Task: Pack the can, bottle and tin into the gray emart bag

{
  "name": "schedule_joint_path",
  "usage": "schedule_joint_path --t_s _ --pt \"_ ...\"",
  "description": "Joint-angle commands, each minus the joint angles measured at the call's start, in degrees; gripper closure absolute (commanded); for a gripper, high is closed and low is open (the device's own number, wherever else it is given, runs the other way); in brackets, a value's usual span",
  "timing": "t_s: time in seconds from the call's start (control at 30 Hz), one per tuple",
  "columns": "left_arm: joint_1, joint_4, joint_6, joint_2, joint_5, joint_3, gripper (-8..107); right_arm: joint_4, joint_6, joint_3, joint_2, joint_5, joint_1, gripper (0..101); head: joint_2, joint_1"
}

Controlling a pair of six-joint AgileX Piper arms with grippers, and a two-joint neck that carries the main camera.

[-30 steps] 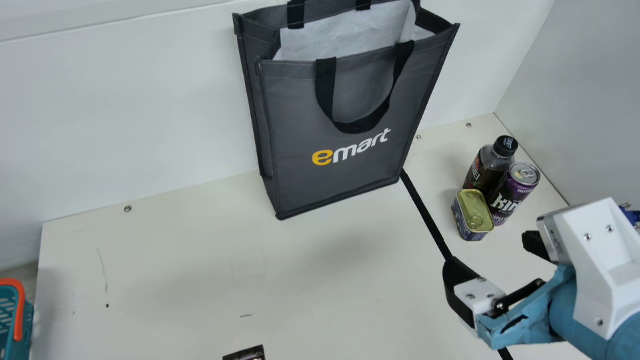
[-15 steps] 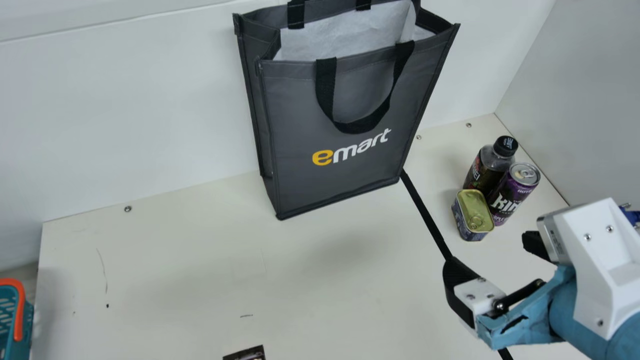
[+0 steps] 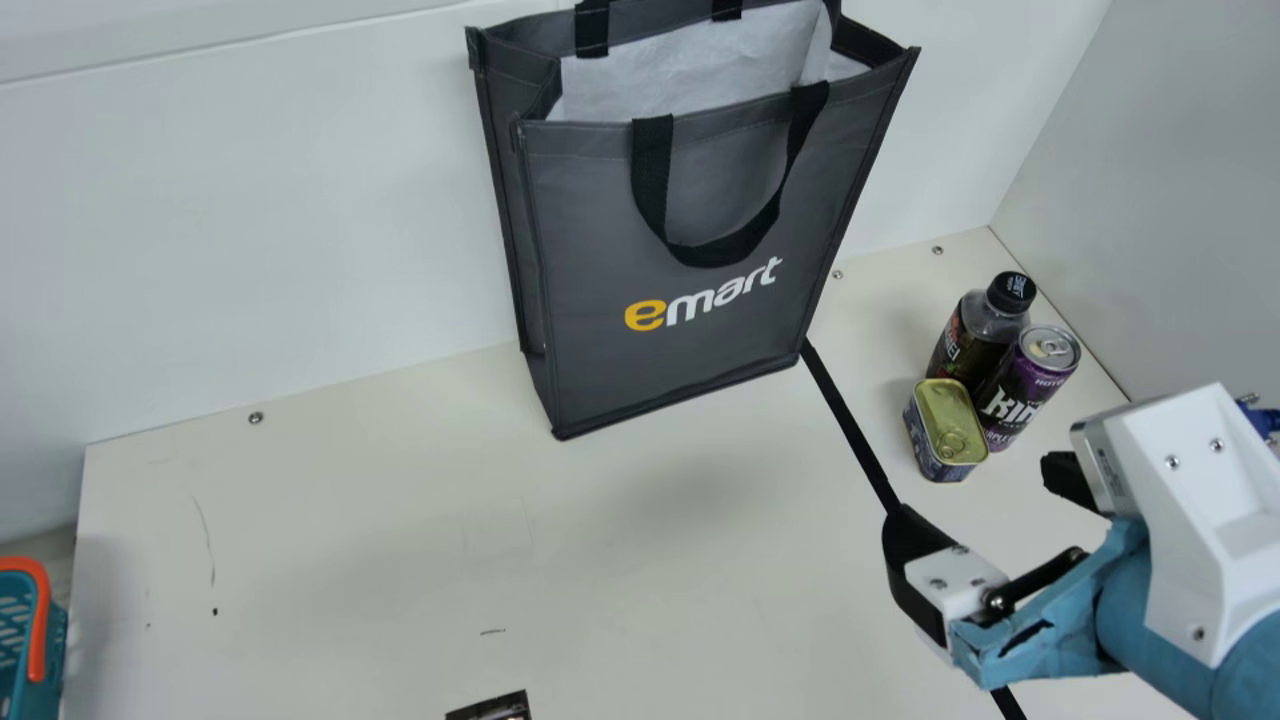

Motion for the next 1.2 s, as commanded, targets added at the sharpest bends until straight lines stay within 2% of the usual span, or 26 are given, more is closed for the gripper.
schedule_joint_path --t_s 0.0,0.73,1.17 --pt "0.0 0.0 0.0 0.0 0.0 0.0 9 -0.29 -0.14 -0.45 0.33 -0.02 0.23 10 -0.14 -1.3" --pt "0.0 0.0 0.0 0.0 0.0 0.0 9 -5.63 -1.2 -10.0 6.92 -0.73 5.52 10 -0.14 -1.3" --pt "0.0 0.0 0.0 0.0 0.0 0.0 9 -7.04 -5.46 -16.44 11.41 -1.76 7.28 10 -0.14 -1.3"
